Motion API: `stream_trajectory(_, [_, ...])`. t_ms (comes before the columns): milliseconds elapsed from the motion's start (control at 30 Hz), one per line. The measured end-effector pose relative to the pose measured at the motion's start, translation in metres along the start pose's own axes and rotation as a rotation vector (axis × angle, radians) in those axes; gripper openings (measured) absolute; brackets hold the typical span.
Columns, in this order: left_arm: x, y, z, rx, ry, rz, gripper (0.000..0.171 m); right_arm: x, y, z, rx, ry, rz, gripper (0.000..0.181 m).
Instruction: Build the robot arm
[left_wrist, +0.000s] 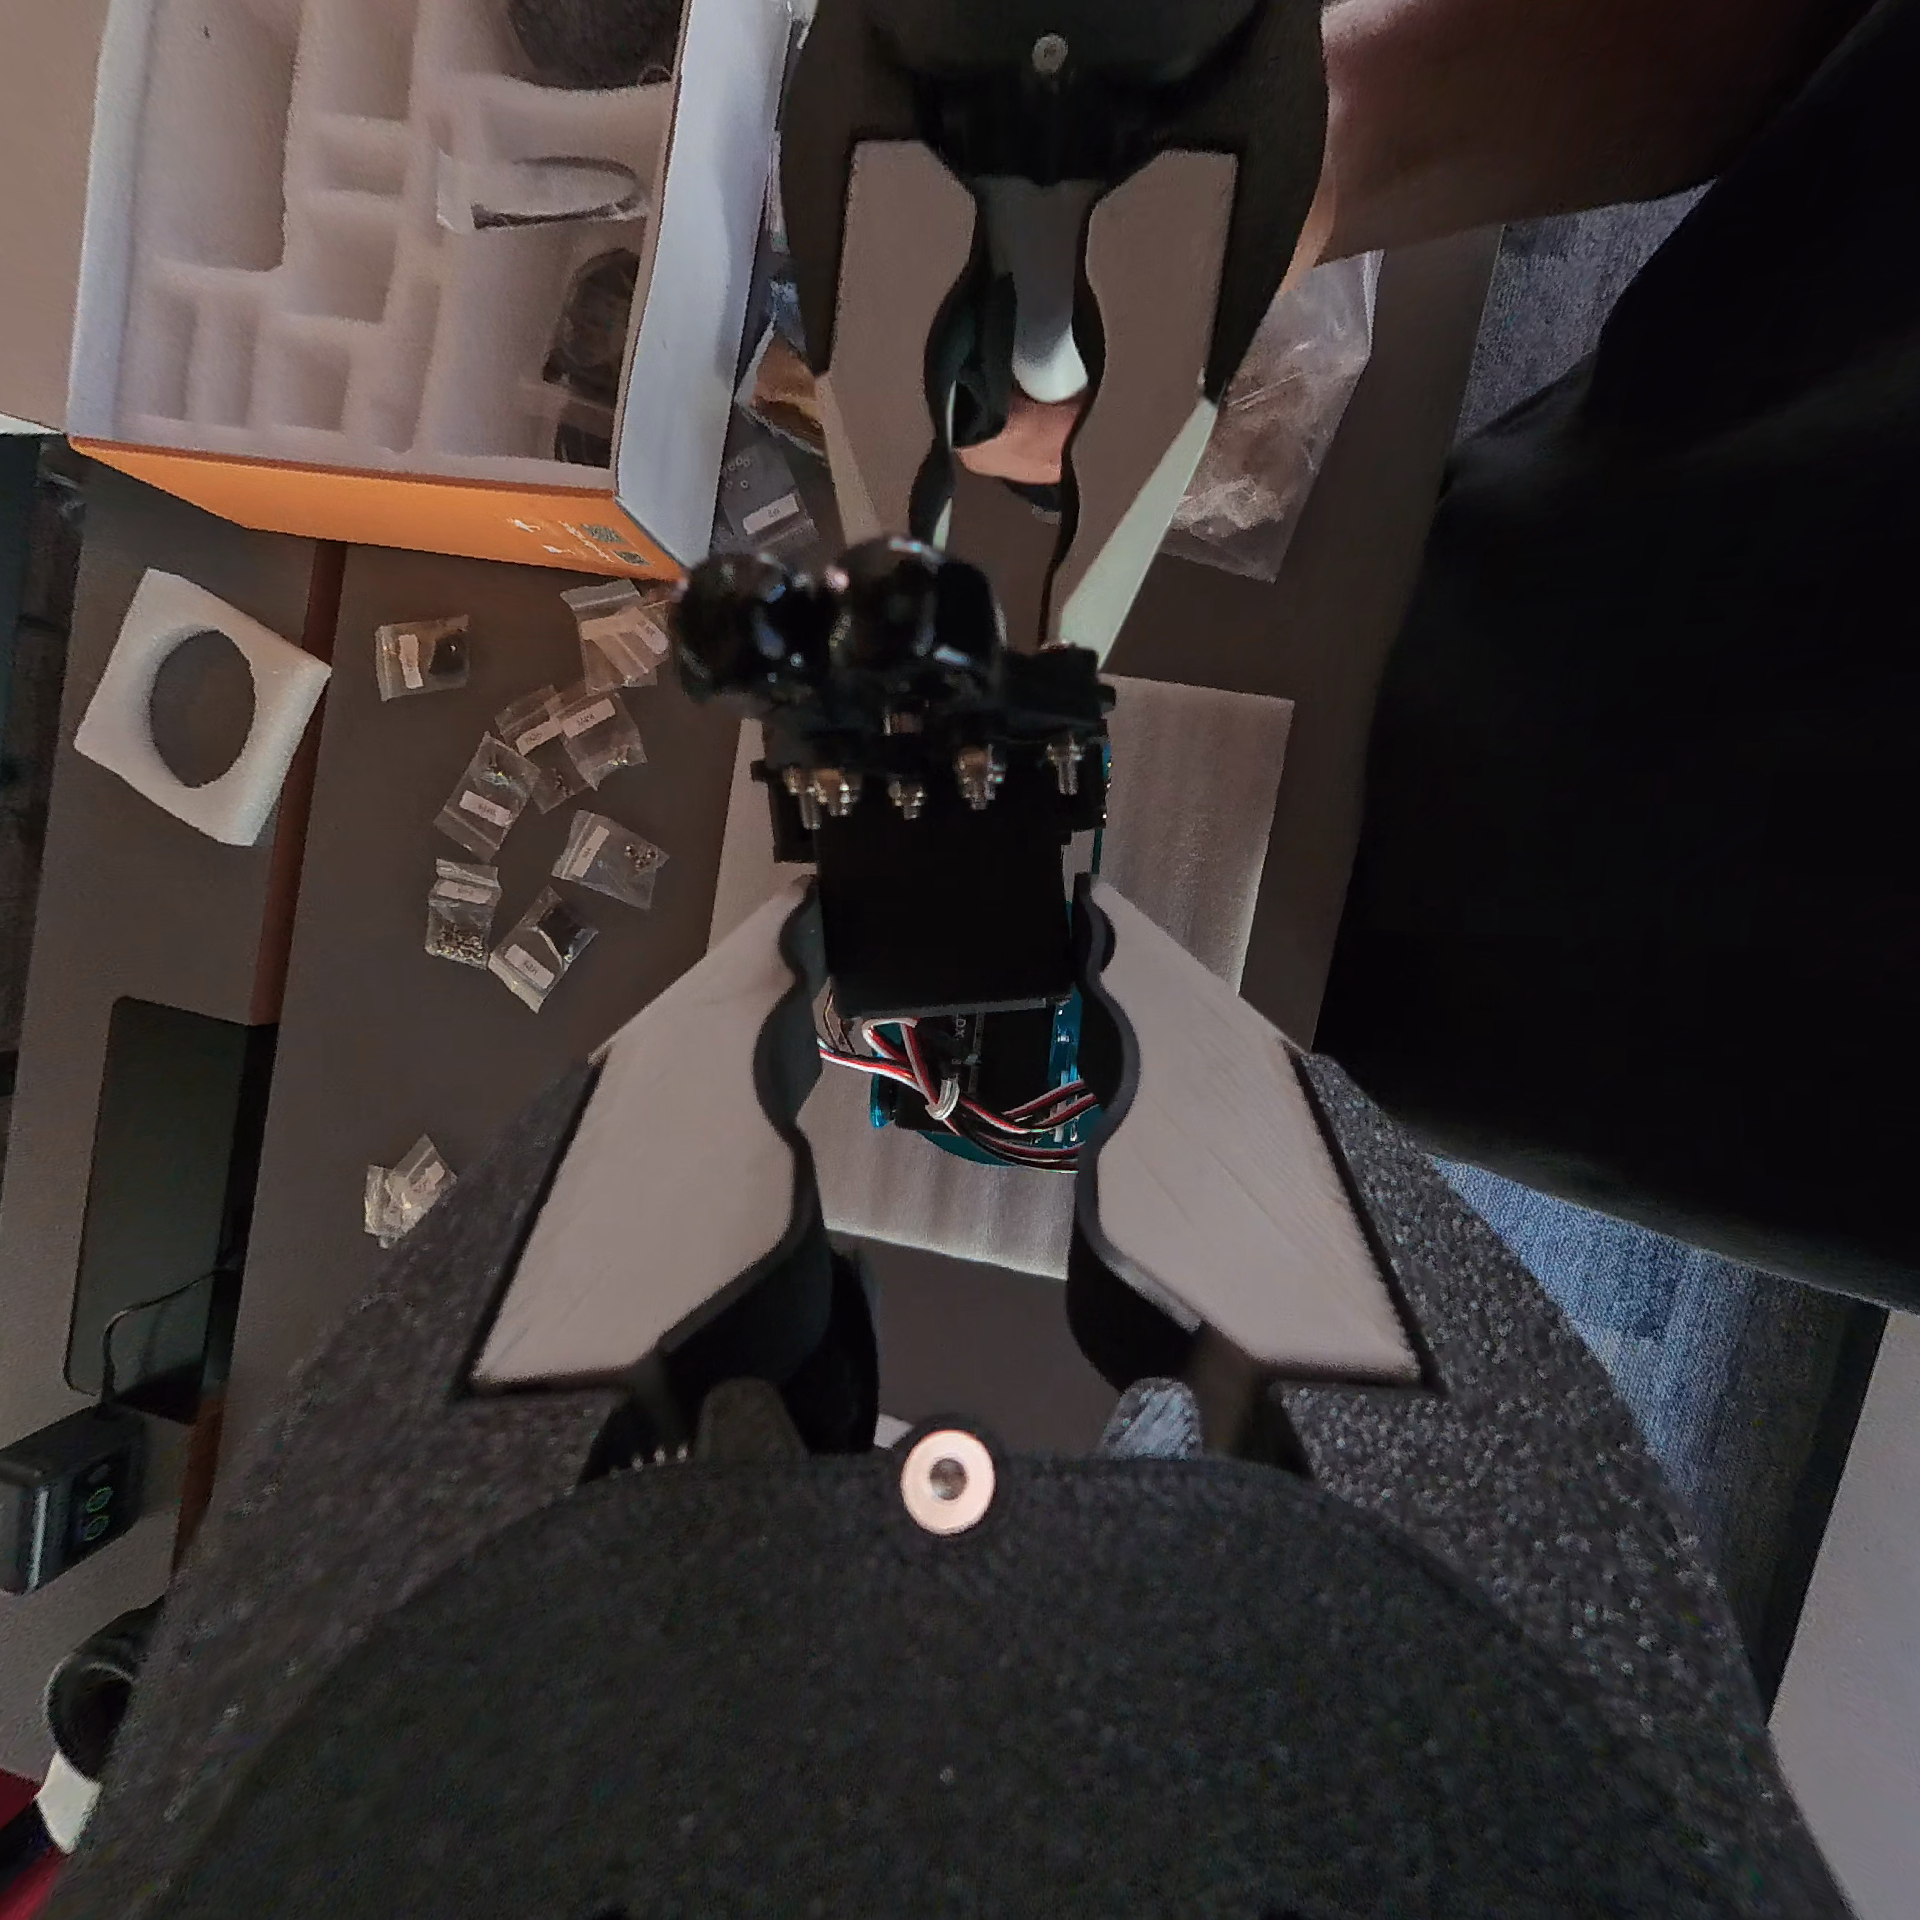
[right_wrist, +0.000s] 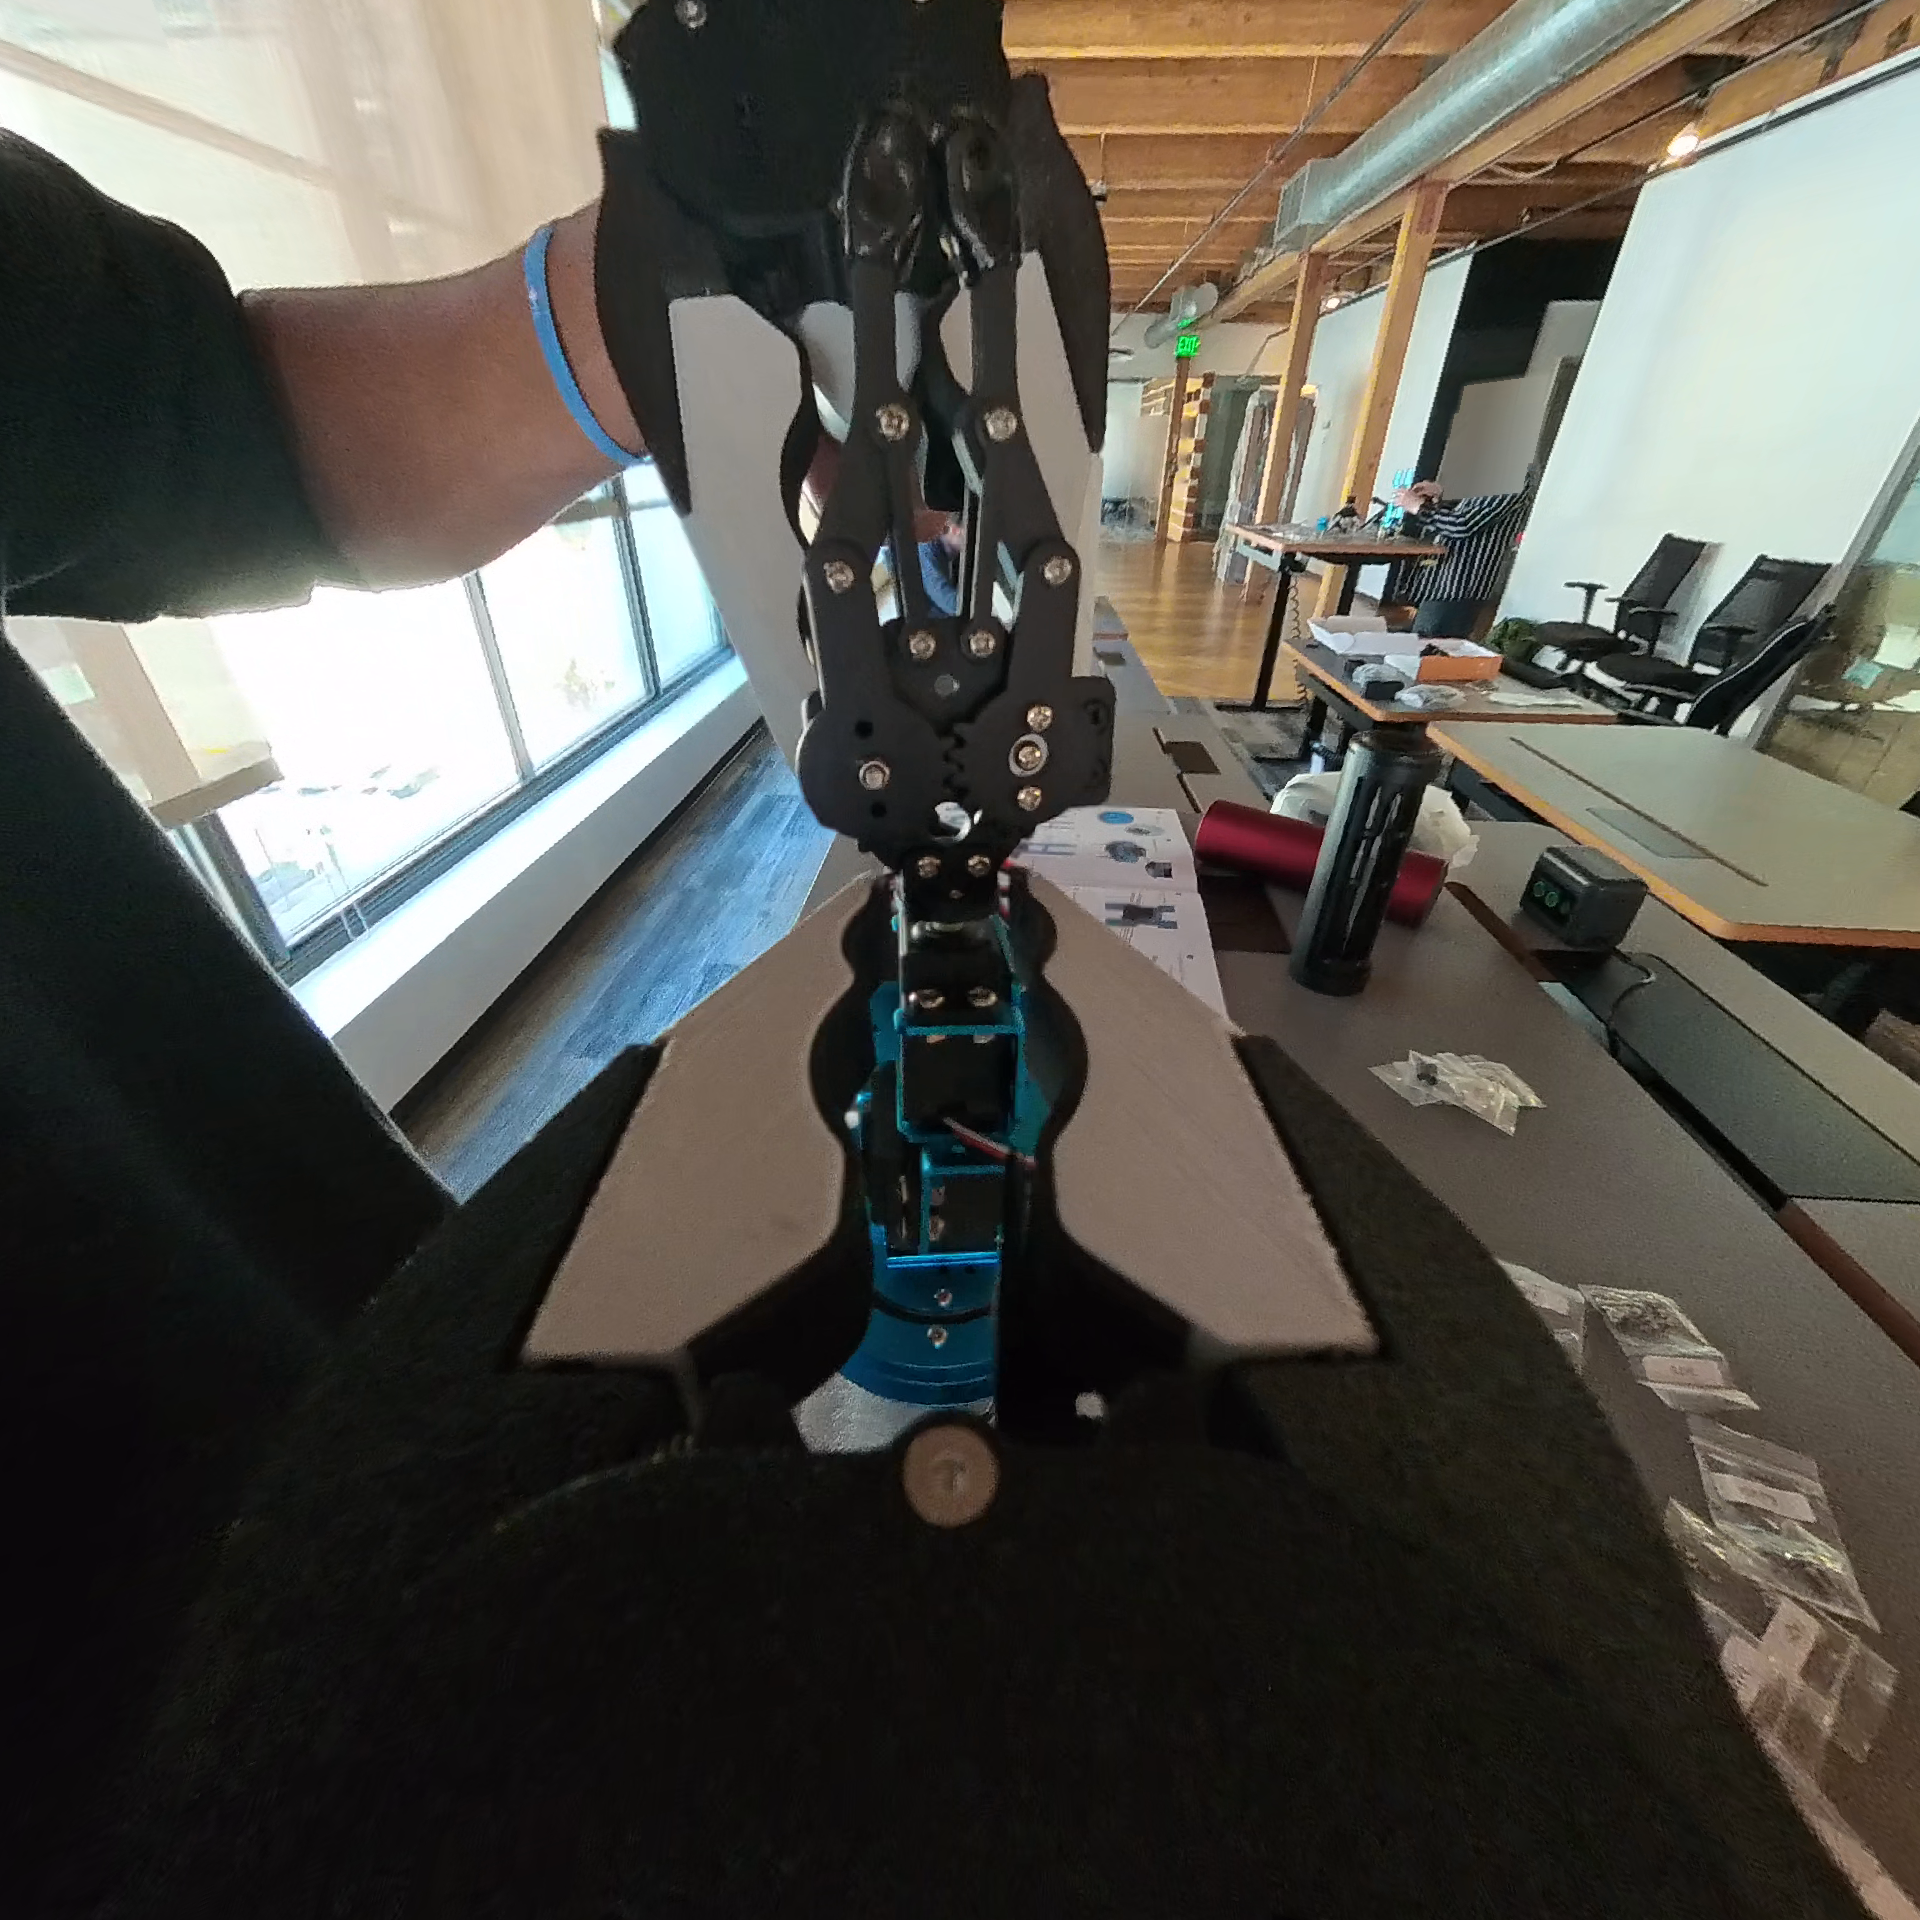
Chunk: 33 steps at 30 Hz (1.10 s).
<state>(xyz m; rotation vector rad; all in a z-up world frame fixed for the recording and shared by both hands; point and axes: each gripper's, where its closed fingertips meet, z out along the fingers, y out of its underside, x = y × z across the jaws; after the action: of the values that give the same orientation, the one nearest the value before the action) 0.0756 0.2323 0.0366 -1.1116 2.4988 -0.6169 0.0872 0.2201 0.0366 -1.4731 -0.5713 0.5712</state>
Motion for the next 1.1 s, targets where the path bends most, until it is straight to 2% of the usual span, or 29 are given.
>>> stream_trajectory(333, [-0.001,0.001,0.001,0.002,-0.033,-0.039,0.047,-0.003,0.0,0.004,-0.014,0.011,-0.054,0.02])
stream_trajectory(600, [0.002,0.003,-0.001,0.118,-0.054,-0.04,0.048,-0.005,0.0,0.01,-0.01,0.111,-0.106,0.016])
stream_trajectory(767, [0.007,0.003,-0.002,0.259,-0.008,-0.05,0.062,-0.004,-0.001,0.011,-0.025,0.183,-0.129,0.014])
stream_trajectory(867, [0.006,0.002,-0.004,0.376,0.02,-0.069,0.066,-0.004,-0.003,0.008,-0.012,0.217,-0.117,0.005])
stream_trajectory(1100, [-0.003,-0.002,-0.01,0.67,0.026,-0.131,0.061,0.002,0.004,0.009,-0.064,0.321,-0.084,0.031])
